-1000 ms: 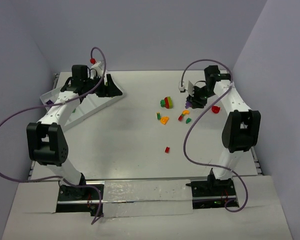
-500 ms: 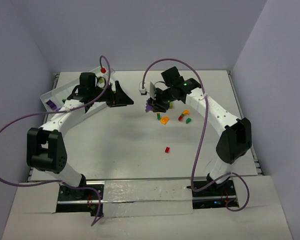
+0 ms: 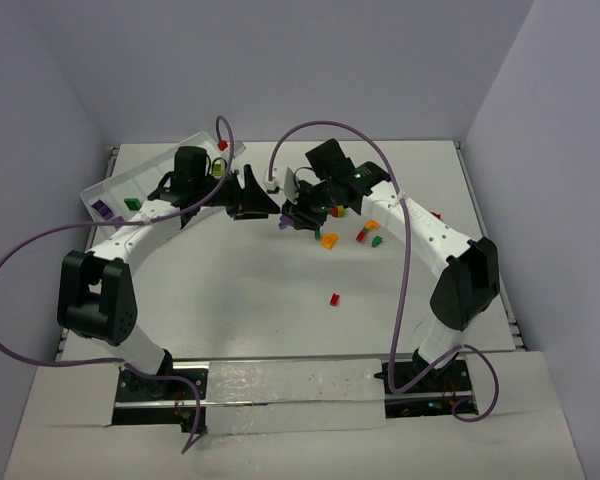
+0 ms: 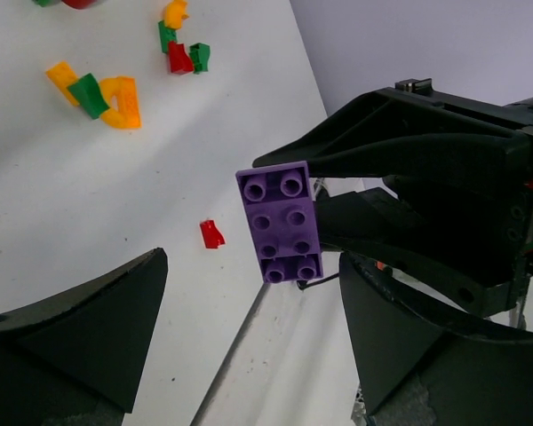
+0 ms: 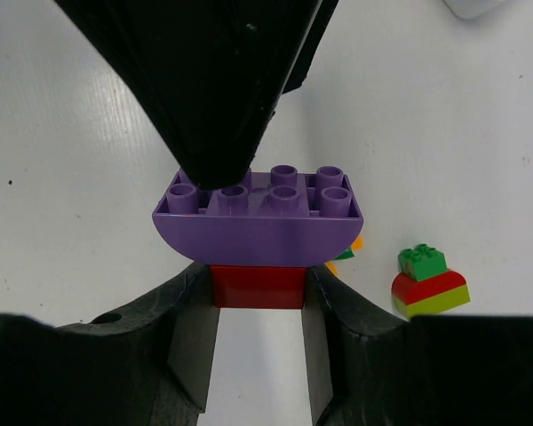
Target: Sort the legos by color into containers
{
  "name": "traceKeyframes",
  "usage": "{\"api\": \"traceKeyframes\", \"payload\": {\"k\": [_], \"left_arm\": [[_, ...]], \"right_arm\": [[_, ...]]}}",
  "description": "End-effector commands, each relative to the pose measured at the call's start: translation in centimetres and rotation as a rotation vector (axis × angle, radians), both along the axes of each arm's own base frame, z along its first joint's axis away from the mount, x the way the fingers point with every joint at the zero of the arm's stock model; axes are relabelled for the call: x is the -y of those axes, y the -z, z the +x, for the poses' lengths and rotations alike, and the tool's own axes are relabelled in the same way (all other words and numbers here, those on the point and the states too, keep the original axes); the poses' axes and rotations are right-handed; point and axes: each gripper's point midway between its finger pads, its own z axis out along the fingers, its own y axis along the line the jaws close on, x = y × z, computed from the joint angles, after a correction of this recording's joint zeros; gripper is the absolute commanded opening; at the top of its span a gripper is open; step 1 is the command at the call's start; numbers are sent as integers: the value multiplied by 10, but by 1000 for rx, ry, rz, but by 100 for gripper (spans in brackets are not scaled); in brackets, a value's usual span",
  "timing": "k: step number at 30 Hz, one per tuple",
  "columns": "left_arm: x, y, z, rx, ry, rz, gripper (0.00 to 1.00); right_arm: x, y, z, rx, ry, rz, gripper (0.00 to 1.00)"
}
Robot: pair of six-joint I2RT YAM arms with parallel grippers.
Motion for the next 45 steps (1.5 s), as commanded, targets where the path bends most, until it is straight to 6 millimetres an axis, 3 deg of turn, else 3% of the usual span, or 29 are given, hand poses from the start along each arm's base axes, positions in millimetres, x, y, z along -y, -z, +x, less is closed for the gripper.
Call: {"api": "traceKeyframes", "payload": {"k": [1, 13, 21, 27, 31, 33, 37, 41, 45], "left_arm": [[12, -16, -3, 17, 48, -72, 86], [28, -10, -9, -22, 98, -84, 67], [27, -3, -10, -40, 87, -86, 22], [28, 1, -12, -66, 88, -104, 1], [28, 2, -13, -78, 91, -111, 0], [26, 2, -12, -78, 84, -110, 0], [3, 1, 3, -51, 10, -96, 0], [-48, 0, 34, -31, -128, -70, 0], [-115, -7, 63, 14, -264, -36, 0]], "right_arm": [[-9, -20, 4, 45, 14, 46, 27], [-19, -35, -3, 62, 3, 75, 28], [-20, -43, -1, 73, 38, 92, 37], [-23, -50, -3, 83, 37, 133, 43], [-24, -51, -4, 81, 31, 143, 37], [-24, -50, -4, 83, 26, 144, 19], [-20, -43, -7, 80, 22, 121, 12], [-11, -31, -10, 84, 22, 84, 9], [-4, -19, -11, 80, 22, 52, 8]]}}
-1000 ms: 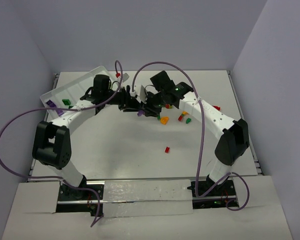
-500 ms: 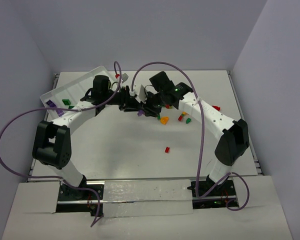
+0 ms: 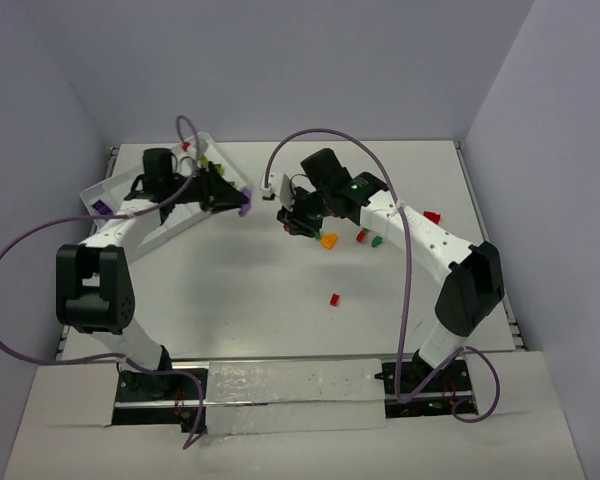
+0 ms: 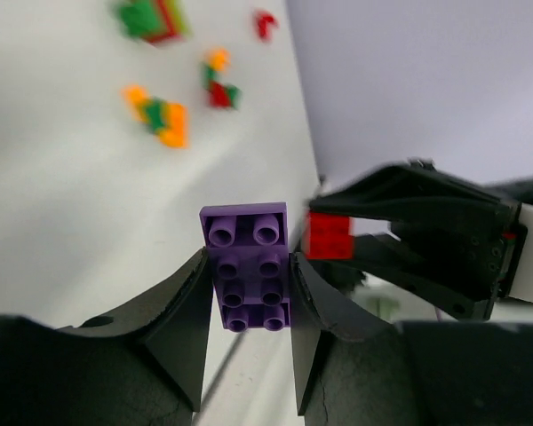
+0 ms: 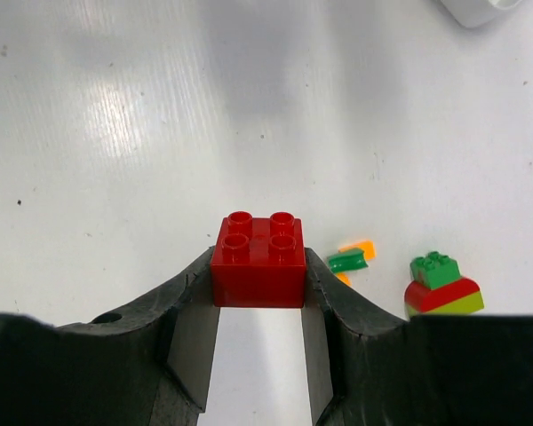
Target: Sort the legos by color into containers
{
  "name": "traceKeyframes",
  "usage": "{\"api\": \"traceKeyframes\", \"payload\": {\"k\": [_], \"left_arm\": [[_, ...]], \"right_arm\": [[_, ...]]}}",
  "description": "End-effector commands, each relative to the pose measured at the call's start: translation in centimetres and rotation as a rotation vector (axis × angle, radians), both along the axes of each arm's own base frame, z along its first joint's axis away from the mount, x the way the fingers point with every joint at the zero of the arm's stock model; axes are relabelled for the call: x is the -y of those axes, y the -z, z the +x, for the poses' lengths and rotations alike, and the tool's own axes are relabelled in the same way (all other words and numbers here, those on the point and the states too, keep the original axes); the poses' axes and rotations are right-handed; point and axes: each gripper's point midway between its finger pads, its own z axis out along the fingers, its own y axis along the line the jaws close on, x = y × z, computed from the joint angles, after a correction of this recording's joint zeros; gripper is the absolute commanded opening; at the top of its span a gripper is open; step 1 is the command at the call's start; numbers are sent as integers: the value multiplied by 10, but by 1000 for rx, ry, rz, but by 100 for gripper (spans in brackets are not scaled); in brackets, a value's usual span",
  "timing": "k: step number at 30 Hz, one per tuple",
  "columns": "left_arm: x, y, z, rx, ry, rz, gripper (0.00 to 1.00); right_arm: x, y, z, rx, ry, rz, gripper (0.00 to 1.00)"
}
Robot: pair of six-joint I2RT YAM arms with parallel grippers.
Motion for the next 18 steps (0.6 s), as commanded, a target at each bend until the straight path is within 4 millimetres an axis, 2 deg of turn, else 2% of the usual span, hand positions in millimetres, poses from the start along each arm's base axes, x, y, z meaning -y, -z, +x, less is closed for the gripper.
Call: {"api": "traceKeyframes", "payload": {"k": [1, 3, 4, 6, 7, 8, 11, 14, 18], "left_arm": [[-82, -19, 32, 111, -181, 81, 0], [-106, -21, 39, 153, -232, 131, 0], [-134, -22, 44, 182, -297, 191, 0], [-164, -14, 43, 214, -346, 318, 0], [-194, -9, 46, 214, -436, 413, 0], [-207, -1, 47, 207, -471, 481, 0], [-280, 15, 38, 170, -679, 669, 0], [-317, 27, 34, 134, -763, 747, 0], [-340, 38, 35, 101, -800, 796, 0]], "right_arm": [[7, -21, -3, 64, -6, 26, 8], [8, -21, -1, 67, -1, 21, 8], [8, -20, -1, 65, 2, 20, 8], [7, -22, 1, 68, 8, 24, 8], [7, -22, 3, 70, 11, 25, 8], [6, -22, 3, 68, 14, 27, 8], [1, -22, 8, 60, 26, 39, 8], [-4, -17, 13, 44, 33, 40, 8], [-9, -15, 17, 32, 43, 43, 8]]}}
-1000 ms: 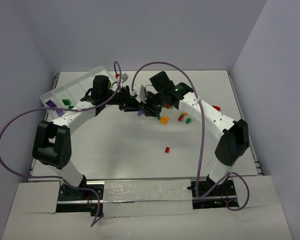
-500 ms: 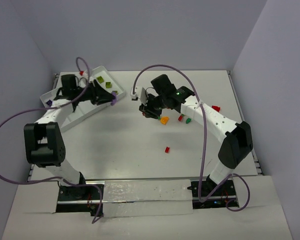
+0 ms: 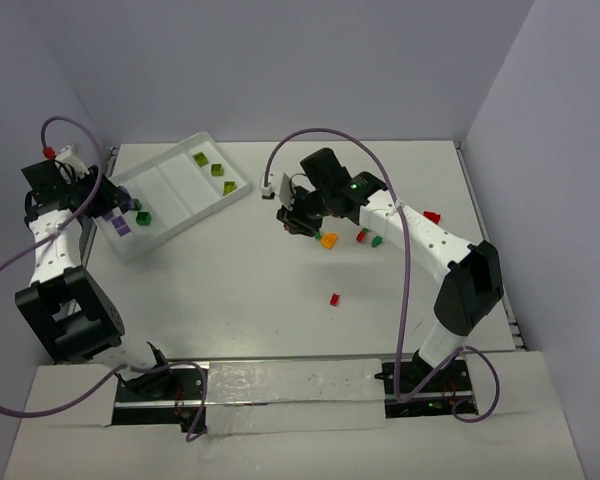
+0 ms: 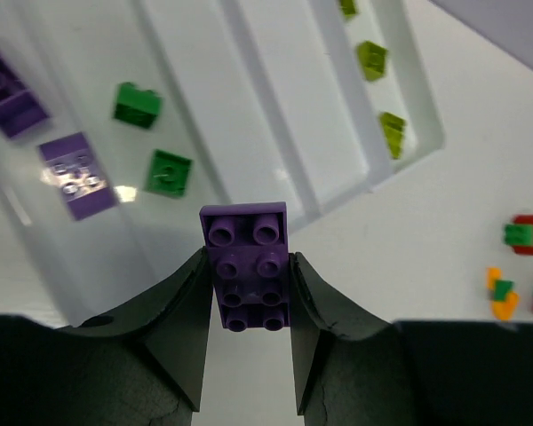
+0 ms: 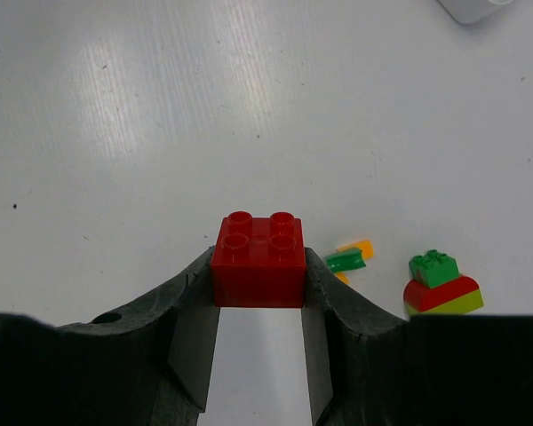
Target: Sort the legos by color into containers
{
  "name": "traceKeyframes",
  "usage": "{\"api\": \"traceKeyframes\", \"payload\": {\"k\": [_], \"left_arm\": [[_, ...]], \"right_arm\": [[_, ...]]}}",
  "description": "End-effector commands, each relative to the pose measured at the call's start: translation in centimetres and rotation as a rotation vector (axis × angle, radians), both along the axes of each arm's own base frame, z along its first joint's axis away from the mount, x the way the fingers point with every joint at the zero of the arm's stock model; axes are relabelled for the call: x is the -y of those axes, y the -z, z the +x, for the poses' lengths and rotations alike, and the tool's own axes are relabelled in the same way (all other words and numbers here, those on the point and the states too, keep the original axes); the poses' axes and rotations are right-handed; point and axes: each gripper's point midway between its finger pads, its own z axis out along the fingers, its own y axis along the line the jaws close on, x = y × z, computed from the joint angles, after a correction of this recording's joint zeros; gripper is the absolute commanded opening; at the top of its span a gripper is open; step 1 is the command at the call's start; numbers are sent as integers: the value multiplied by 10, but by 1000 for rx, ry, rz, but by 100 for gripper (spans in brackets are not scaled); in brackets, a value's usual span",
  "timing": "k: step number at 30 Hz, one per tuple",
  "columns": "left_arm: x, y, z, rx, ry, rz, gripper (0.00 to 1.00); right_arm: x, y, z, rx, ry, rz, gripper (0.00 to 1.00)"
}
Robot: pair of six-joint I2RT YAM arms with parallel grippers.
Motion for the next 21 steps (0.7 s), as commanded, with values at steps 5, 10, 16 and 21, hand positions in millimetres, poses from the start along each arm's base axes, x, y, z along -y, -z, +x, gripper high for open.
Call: {"api": "traceKeyframes", "payload": {"k": [5, 10, 16, 21], "left_arm": [[-52, 37, 2, -132, -130, 102, 0], [-64, 57, 4, -185, -167, 111, 0], [-74, 74, 3, -229, -212, 128, 1], [-84, 84, 1, -252, -244, 163, 5]], "right_arm": [[-17, -18, 18, 32, 30, 73, 8], [-22, -18, 22, 38, 33, 84, 8], [-24, -16, 22, 41, 25, 100, 8], [-23, -11, 21, 41, 15, 90, 8]]}}
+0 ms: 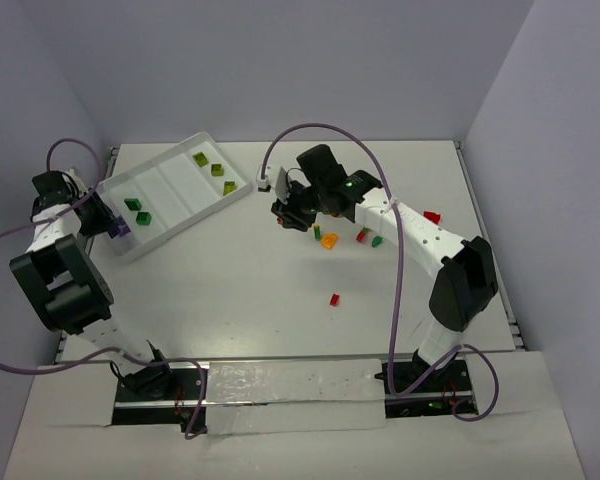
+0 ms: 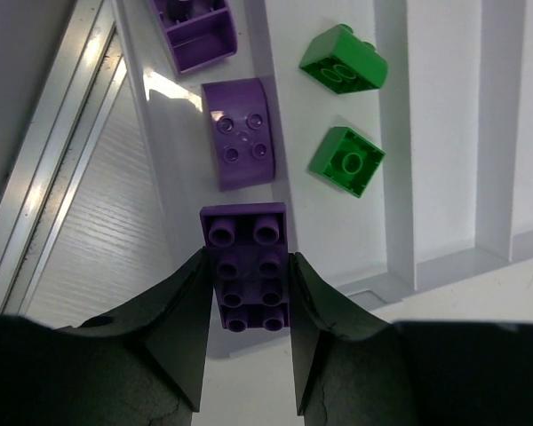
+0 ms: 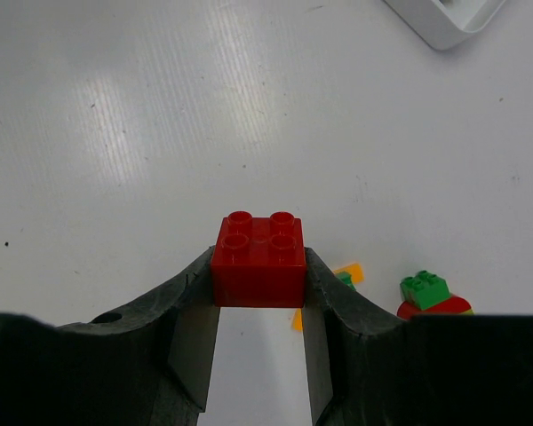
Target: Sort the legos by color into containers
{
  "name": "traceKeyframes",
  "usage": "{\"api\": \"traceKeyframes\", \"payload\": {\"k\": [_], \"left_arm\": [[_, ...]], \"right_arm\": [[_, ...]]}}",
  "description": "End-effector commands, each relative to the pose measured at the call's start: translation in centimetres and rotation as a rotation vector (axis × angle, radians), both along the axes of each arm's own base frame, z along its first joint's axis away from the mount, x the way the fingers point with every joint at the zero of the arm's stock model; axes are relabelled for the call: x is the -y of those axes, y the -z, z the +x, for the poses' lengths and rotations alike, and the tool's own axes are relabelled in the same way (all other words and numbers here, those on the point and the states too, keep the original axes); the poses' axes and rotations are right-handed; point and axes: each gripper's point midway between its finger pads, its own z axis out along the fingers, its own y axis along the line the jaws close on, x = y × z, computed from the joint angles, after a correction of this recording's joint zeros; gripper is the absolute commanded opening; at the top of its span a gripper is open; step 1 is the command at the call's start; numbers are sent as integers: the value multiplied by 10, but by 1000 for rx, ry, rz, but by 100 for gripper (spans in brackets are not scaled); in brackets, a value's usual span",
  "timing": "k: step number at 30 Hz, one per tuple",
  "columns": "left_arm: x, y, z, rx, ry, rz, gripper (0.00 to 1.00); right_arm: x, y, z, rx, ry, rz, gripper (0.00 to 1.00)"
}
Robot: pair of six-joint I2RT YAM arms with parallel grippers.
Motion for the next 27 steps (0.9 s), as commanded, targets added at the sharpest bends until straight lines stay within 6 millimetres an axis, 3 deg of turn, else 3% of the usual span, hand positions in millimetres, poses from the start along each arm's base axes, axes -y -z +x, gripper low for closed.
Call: {"api": "traceKeyframes", "payload": {"k": [1, 13, 17, 20, 25, 27], "left_arm": [[-22, -7, 10, 17, -39, 77, 6], [-24, 12, 11, -35, -33, 60, 43], [-22, 2, 12, -22, -19, 60, 67], [-15, -19, 17, 26, 6, 36, 73], [3, -67, 25, 135, 72, -4, 74], [40, -102, 28, 255, 208, -113, 73]], "right_arm": [[-8, -6, 7, 31, -15, 35, 8], [-13, -2, 11, 22, -19, 34, 8], [-14, -6, 12, 26, -15, 41, 8], [-16, -11, 13, 27, -13, 54, 8], [-18, -21, 10, 26, -10, 88, 7], [-23, -33, 6, 41, -29, 142, 7]]}}
